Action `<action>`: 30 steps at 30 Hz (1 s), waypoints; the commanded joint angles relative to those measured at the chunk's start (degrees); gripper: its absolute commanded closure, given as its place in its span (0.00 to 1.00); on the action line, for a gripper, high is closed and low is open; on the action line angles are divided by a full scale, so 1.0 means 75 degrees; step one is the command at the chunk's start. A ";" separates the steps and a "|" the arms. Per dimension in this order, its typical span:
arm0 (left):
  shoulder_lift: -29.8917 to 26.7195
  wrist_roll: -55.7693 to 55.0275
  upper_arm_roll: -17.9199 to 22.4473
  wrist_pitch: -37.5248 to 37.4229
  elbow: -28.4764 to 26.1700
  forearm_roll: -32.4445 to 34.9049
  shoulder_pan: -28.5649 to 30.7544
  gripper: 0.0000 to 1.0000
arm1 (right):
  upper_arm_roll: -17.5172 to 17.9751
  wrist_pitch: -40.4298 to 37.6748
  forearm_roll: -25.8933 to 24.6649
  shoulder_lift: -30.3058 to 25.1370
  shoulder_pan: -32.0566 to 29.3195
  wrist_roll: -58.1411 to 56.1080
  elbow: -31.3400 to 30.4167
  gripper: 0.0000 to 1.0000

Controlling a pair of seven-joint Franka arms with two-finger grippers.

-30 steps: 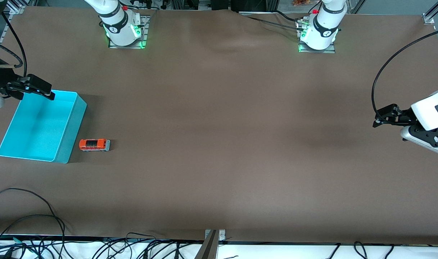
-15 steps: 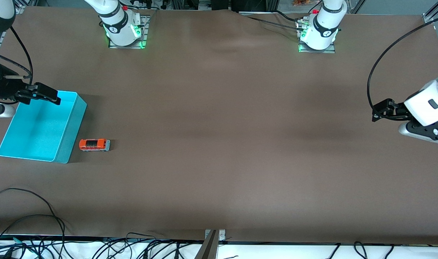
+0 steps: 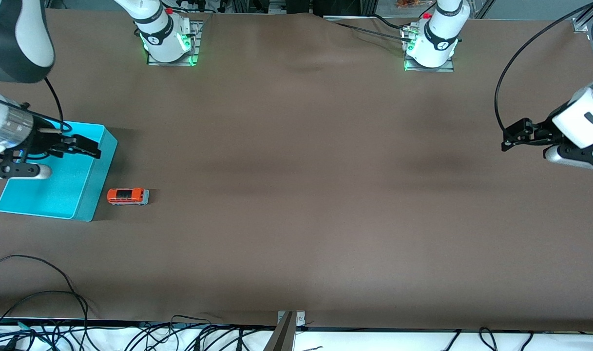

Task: Wind up bus and store in blue box

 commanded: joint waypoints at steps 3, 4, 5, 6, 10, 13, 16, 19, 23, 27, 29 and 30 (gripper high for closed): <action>-0.0892 -0.0105 -0.0853 0.0481 -0.1034 0.0169 0.0669 0.00 | 0.0015 0.0797 -0.0086 -0.0360 -0.0003 0.0050 -0.0987 0.00; -0.0928 -0.0128 -0.0901 0.0481 -0.1045 0.0321 0.0670 0.00 | 0.0015 0.0856 -0.0086 -0.0360 -0.0003 0.0050 -0.1046 0.00; -0.0951 -0.0129 -0.0901 0.0481 -0.1057 0.0485 0.0635 0.00 | 0.0015 0.0880 -0.0086 -0.0349 -0.0003 0.0050 -0.1093 0.00; -0.0952 -0.0129 -0.0901 0.0458 -0.1057 0.0545 0.0600 0.00 | 0.0015 0.0892 -0.0086 -0.0337 -0.0003 0.0050 -0.1116 0.00; -0.0963 -0.0058 -0.0797 0.0458 -0.1186 0.0510 0.0576 0.00 | 0.0015 0.1067 -0.0051 -0.0267 -0.0015 0.0050 -0.1245 0.00; -0.1080 -0.0117 -0.0738 0.0458 -0.1245 0.0522 0.0377 0.00 | 0.0015 0.1371 -0.0074 -0.0255 -0.0026 0.0050 -0.1467 0.00; -0.1069 -0.0117 -0.0737 0.0458 -0.1268 0.0522 0.0365 0.00 | 0.0003 0.1769 -0.0086 -0.0185 -0.0026 0.0050 -0.1713 0.00; -0.0999 -0.0105 -0.0749 0.0353 -0.1163 0.0522 0.0388 0.00 | 0.0003 0.2191 -0.0086 -0.0091 -0.0038 0.0050 -0.2006 0.00; -0.0788 -0.0093 -0.0761 0.0048 -0.0871 0.0510 0.0435 0.00 | 0.0003 0.2660 -0.0086 -0.0056 -0.0097 0.0050 -0.2358 0.00; -0.0729 -0.0105 -0.0761 0.0036 -0.0800 0.0498 0.0424 0.00 | 0.0015 0.2767 -0.0074 0.0190 -0.0120 0.0050 -0.2371 0.00; -0.0729 -0.0117 -0.0761 0.0036 -0.0800 0.0510 0.0424 0.00 | 0.0003 0.2802 -0.0063 0.0296 -0.0132 0.0050 -0.2371 0.00; -0.0729 -0.0117 -0.0761 0.0036 -0.0800 0.0498 0.0424 0.00 | 0.0003 0.2848 -0.0051 0.0342 -0.0144 0.0062 -0.2371 0.00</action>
